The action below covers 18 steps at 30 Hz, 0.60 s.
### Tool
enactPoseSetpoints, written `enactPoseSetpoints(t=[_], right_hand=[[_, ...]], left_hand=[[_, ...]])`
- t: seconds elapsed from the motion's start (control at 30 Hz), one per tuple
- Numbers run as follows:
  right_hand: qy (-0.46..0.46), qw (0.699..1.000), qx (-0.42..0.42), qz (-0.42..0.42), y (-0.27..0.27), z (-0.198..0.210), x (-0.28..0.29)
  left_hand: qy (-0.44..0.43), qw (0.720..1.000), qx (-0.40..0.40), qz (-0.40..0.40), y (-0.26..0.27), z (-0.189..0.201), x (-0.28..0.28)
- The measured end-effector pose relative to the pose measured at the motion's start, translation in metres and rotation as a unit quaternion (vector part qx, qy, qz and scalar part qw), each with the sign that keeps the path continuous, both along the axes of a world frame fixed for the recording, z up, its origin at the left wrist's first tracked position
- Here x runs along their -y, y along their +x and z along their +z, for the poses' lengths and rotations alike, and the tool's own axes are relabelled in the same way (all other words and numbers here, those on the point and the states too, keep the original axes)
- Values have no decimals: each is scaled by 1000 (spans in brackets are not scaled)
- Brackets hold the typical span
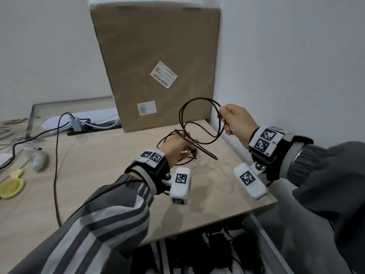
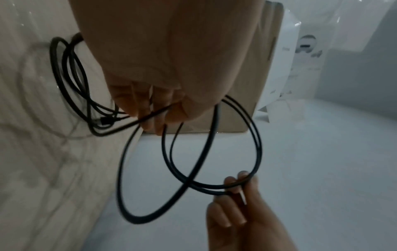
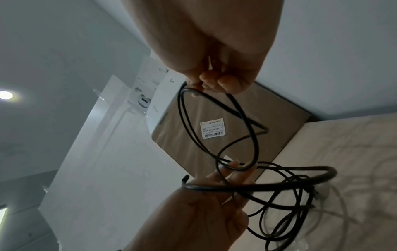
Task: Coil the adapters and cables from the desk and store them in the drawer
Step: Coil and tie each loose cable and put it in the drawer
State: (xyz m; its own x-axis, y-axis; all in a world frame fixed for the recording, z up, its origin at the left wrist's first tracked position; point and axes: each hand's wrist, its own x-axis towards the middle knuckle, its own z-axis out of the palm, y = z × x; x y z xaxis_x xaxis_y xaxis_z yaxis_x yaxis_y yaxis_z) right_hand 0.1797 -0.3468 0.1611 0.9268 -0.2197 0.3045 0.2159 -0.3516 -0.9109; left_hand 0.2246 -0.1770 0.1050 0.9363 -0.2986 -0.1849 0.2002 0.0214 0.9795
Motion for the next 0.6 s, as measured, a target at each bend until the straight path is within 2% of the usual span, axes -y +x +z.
enactPoseSetpoints(t=[0.07,0.23,0.37,0.47,0.6], right_hand=[[22,1000,-17,-4,0,2,1],[149,984,-99,-7,-4,3,-4],[245,961,-129,-16,-6,13,-13],[263,954,-129,-70,1,31,2],[283,945,-112,-121,3,43,37]], left_hand=[[-26,999,-35,24,0,6,-5],[-60,994,-94,-8,-6,22,-35],[40,998,-40,18,-16,34,-57],[108,990,28,82,-18,45,-86],[115,966,35,227,-16,57,-138]])
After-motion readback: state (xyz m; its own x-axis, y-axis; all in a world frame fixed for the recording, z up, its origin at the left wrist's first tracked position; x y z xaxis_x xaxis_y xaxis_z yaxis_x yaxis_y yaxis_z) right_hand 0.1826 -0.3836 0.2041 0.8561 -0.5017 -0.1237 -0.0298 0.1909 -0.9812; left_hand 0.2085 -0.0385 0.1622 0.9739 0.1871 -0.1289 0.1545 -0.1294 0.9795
